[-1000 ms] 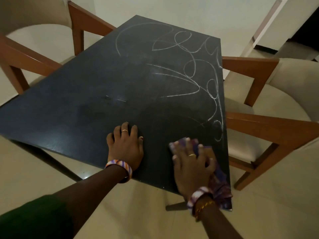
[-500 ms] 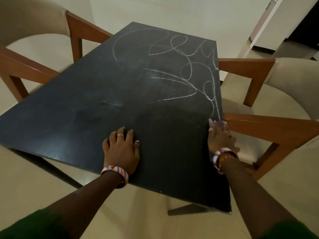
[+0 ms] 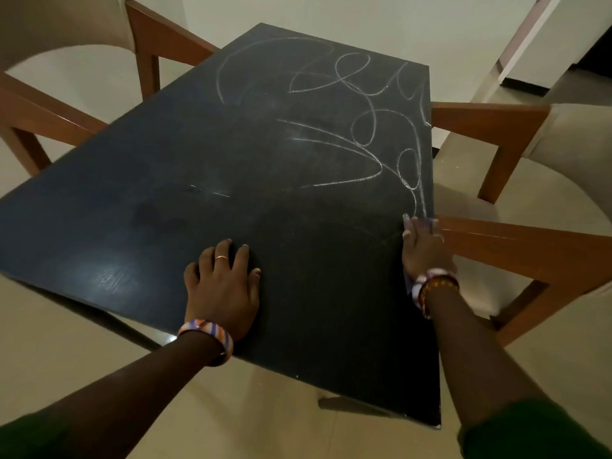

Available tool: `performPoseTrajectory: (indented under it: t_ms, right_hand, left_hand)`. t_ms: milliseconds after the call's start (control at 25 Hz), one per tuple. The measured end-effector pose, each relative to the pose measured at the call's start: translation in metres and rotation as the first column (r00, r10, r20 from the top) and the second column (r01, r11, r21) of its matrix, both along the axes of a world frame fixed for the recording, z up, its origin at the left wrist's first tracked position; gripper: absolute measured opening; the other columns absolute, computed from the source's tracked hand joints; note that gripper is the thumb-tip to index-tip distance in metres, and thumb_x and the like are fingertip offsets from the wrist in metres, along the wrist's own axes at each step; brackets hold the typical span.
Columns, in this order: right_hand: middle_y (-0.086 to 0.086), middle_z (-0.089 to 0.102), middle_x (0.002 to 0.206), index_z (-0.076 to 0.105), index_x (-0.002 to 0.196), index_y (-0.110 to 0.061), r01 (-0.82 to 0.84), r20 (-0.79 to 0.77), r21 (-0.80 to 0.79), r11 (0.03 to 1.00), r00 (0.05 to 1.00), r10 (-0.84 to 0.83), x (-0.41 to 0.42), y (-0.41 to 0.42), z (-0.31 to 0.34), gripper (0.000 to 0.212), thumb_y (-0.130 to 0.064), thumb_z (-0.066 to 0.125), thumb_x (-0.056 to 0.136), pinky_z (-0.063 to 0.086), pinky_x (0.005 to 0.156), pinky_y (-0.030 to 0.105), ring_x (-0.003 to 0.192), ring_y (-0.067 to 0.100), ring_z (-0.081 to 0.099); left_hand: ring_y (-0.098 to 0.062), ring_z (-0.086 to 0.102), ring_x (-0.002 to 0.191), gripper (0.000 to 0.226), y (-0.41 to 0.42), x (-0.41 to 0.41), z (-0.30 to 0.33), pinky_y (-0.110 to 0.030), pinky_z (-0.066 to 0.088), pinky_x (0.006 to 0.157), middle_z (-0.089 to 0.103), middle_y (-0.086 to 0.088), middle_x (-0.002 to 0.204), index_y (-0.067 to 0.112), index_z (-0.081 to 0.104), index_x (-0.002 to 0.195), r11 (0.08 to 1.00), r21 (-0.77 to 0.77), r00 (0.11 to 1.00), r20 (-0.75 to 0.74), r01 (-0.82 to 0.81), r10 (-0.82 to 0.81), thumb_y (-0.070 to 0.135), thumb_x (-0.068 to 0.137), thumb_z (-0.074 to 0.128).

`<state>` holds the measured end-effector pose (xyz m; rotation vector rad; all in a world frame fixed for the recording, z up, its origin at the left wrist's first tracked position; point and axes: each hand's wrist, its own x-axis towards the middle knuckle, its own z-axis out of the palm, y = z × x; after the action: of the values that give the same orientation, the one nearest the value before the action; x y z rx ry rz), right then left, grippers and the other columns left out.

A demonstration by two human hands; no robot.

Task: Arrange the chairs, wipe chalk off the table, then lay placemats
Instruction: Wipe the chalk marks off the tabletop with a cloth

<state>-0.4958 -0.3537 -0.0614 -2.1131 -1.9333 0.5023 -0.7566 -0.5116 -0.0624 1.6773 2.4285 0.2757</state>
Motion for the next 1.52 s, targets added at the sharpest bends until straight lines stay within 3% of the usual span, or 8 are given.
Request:
performPoseTrajectory:
  t_ms: [120,320,600,880,1120,1240,1360,1520]
  right_hand:
    - [0.006,0.006,0.159,0.026,0.146,-0.035,-0.049,-0.053,-0.017,0.999,0.997,0.048,0.002,-0.006,0.01,0.044,-0.033,0.026,0.102,0.021,0.113,0.05,0.143,0.031,0.018]
    - [-0.003,0.002,0.159,0.025,0.143,-0.043,-0.073,-0.069,0.028,0.997,0.995,0.074,0.012,-0.115,0.0,0.043,-0.034,0.028,0.101,0.03,0.109,0.045,0.14,0.026,0.026]
    - [0.006,0.014,0.158,0.037,0.142,-0.03,-0.032,-0.173,0.033,0.999,0.984,0.038,0.008,0.012,0.009,0.041,-0.025,0.031,0.102,0.018,0.113,0.045,0.143,0.028,0.017]
    - [-0.011,0.013,0.155,0.037,0.138,-0.039,-0.101,-0.2,0.096,0.99,0.973,0.118,0.019,-0.124,0.007,0.039,-0.026,0.033,0.101,0.019,0.109,0.03,0.141,0.013,0.02]
    - [0.003,0.018,0.157,0.041,0.14,-0.03,-0.038,-0.233,0.046,0.998,0.971,0.047,0.005,0.011,0.008,0.041,-0.02,0.033,0.102,0.014,0.114,0.038,0.144,0.023,0.015]
    - [0.0,0.012,0.158,0.034,0.143,-0.033,-0.111,-0.144,0.059,0.992,0.982,0.118,0.01,-0.012,0.005,0.042,-0.023,0.031,0.102,0.007,0.118,0.045,0.146,0.023,0.005]
    - [-0.021,-0.009,0.151,0.012,0.142,-0.05,-0.189,0.036,0.001,0.982,0.981,0.189,0.013,-0.097,0.001,0.045,-0.036,0.024,0.101,-0.003,0.113,0.057,0.144,0.024,-0.014]
    - [-0.016,-0.014,0.153,0.002,0.143,-0.049,-0.305,0.235,-0.028,0.952,0.924,0.303,0.004,-0.117,0.006,0.047,-0.041,0.02,0.1,-0.007,0.116,0.049,0.144,0.021,-0.016]
  left_hand:
    - [-0.026,0.011,0.139,0.054,-0.001,0.0,0.0,-0.045,0.011,0.113,0.015,-0.006,0.152,0.024,0.022,0.144,1.0,-0.001,1.0,-0.01,0.01,-0.01,0.046,0.095,0.029]
    - [-0.027,0.012,0.139,0.055,-0.001,0.0,0.001,-0.045,0.012,0.112,0.016,-0.007,0.152,0.022,0.023,0.144,1.0,0.004,1.0,0.0,0.009,-0.009,0.046,0.095,0.03]
    - [-0.027,0.012,0.139,0.055,0.0,0.001,0.001,-0.045,0.012,0.112,0.017,-0.007,0.152,0.022,0.024,0.144,1.0,0.01,1.0,-0.001,0.008,-0.008,0.046,0.095,0.031]
    - [-0.028,0.013,0.139,0.056,0.0,-0.001,0.0,-0.047,0.012,0.112,0.017,-0.008,0.152,0.021,0.025,0.144,1.0,0.014,1.0,0.016,0.02,-0.02,0.046,0.095,0.032]
    - [-0.027,0.011,0.14,0.056,0.0,0.0,-0.001,-0.046,0.011,0.112,0.016,-0.007,0.152,0.022,0.023,0.144,1.0,0.017,1.0,0.017,0.021,-0.021,0.047,0.095,0.031]
    - [-0.027,0.012,0.139,0.056,-0.001,-0.001,-0.002,-0.046,0.011,0.112,0.017,-0.007,0.152,0.022,0.023,0.144,1.0,0.02,1.0,0.013,0.024,-0.024,0.047,0.095,0.03]
    - [-0.027,0.012,0.14,0.057,0.0,-0.001,-0.002,-0.046,0.012,0.112,0.017,-0.008,0.152,0.021,0.023,0.145,1.0,0.017,0.999,0.027,0.023,-0.023,0.047,0.095,0.03]
    - [-0.026,0.009,0.14,0.057,0.0,-0.002,-0.002,-0.045,0.01,0.113,0.013,-0.007,0.153,0.023,0.019,0.145,1.0,-0.001,0.999,0.021,0.031,-0.031,0.049,0.095,0.028]
